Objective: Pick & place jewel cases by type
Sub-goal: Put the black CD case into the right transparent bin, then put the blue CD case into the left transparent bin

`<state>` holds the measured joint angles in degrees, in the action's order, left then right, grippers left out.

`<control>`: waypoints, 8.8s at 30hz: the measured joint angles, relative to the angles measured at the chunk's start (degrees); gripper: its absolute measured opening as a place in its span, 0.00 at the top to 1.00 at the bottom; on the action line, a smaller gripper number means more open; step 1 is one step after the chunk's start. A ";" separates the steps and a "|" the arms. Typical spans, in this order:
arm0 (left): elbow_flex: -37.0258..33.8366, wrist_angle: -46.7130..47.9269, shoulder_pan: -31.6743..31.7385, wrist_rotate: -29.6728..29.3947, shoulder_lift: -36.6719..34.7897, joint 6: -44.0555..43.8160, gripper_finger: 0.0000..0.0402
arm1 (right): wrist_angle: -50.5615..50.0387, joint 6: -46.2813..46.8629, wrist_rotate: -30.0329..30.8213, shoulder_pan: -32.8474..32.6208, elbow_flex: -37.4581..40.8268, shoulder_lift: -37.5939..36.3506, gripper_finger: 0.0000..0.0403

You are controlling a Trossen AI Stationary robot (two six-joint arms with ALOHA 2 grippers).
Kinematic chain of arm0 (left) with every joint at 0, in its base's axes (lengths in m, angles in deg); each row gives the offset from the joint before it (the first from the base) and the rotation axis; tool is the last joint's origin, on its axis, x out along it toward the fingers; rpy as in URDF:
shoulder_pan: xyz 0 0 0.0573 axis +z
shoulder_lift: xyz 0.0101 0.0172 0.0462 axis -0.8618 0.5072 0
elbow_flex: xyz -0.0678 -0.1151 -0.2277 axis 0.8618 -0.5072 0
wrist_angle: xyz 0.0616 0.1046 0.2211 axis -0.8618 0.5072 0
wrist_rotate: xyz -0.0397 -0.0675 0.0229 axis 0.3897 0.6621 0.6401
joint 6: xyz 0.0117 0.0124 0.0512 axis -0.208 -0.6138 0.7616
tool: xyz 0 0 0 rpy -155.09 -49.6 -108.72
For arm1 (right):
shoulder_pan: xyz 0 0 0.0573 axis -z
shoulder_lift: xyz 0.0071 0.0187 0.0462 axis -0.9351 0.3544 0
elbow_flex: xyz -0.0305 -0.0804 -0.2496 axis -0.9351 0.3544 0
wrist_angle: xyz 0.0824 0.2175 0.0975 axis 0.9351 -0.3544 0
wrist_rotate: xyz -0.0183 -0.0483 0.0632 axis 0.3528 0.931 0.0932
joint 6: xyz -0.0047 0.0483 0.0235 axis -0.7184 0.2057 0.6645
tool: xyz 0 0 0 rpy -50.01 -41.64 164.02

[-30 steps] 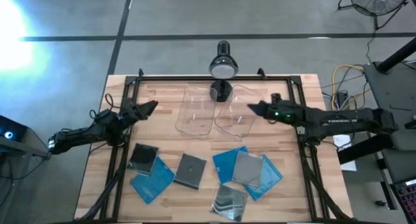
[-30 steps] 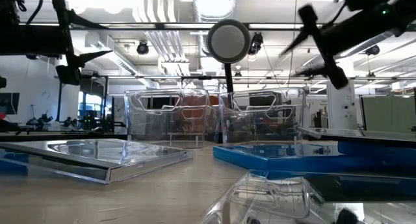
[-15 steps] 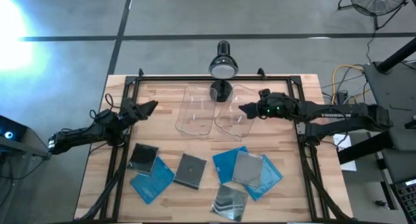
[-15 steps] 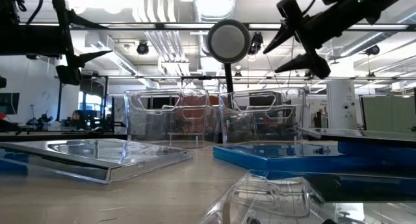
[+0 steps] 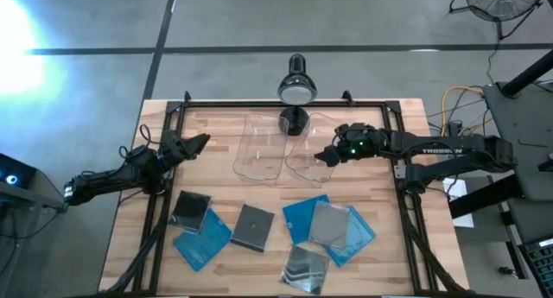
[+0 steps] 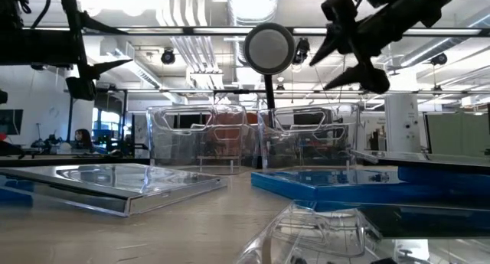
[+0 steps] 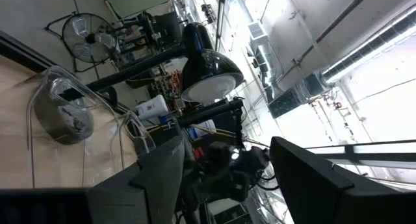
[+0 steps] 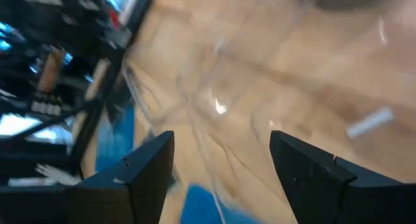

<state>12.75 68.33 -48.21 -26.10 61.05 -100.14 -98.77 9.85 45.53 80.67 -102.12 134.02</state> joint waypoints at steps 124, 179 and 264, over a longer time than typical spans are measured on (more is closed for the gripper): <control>61.97 8.20 -33.06 6.62 97.82 -0.39 0.47 | 5.58 -23.29 -15.24 -19.04 21.13 2.13 0.43; 108.00 44.30 -33.28 -3.01 133.63 -5.03 0.47 | -8.15 -25.85 -33.45 -16.26 8.57 9.48 0.65; 111.91 45.78 -32.22 1.53 133.68 14.14 0.47 | -38.63 6.49 -11.83 -14.50 13.22 -19.25 0.34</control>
<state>124.66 114.11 -80.43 -24.58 194.73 -86.00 -137.40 16.34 33.70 66.16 -88.90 114.78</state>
